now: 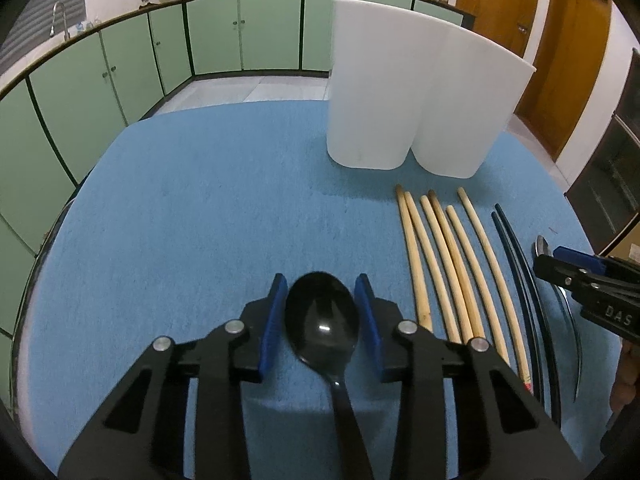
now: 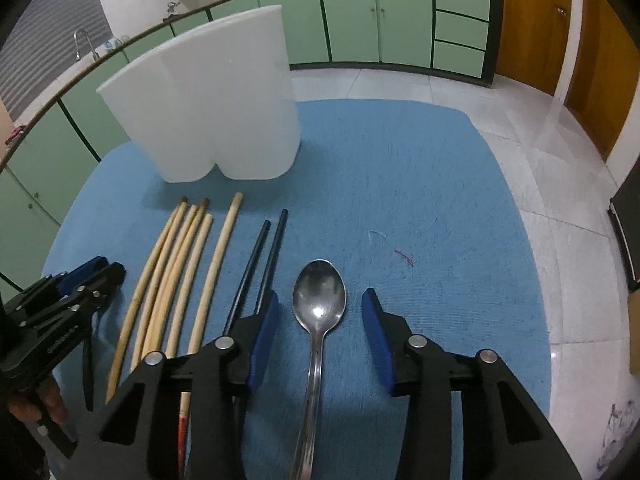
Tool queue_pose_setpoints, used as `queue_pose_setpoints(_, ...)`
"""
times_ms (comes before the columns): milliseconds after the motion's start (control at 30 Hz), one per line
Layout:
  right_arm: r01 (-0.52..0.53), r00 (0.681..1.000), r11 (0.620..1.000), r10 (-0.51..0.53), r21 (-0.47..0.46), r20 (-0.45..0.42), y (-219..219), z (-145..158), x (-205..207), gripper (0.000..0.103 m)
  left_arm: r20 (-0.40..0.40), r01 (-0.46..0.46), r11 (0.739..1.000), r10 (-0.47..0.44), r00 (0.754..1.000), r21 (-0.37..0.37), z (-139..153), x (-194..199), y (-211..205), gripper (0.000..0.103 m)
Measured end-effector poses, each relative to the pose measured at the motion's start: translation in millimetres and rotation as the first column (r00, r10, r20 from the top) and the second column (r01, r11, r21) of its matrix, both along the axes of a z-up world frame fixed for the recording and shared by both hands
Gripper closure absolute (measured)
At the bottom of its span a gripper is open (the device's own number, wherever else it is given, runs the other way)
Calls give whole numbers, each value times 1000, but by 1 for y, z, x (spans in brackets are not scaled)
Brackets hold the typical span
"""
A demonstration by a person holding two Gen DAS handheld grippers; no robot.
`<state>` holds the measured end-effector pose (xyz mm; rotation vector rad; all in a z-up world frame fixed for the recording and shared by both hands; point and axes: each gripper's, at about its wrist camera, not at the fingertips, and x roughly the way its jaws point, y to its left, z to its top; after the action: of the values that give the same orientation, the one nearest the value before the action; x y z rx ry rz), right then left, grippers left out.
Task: Organize utensils
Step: 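Grasp the black spoon with the left tool while the right tool grasps the silver spoon, then lift both spoons into the white holder and open both tools to drop them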
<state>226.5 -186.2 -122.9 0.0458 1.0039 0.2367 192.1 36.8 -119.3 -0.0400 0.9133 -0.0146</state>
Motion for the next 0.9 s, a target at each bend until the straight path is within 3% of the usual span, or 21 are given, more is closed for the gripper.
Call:
queue_pose_setpoints(233,10,1000,999,-10,-44,7,3,-1,-2,75,1,2,999,-2,1000,41,0,1,-9,69)
queue_pose_setpoints(433,9,1000,999,-8,-32,26,2,0,-6,75,6,-7,999,7,1000,31,0,-2,-13,70)
queue_pose_setpoints(500,3,999,1000,-3,12,40,-2,3,-9,75,18,-9,1000,9,1000,-3,3,-3,-11,70)
queue_pose_setpoints(667,-5,990,996,-8,93,140,-17,26,-24,75,119,-11,999,17,993,-48,22,-14,-9,70)
queue_pose_setpoints(900,-61,962,987,19,145,273,-24,74,-36,75,304,6,993,29,952,-116,71,-24,-5,70)
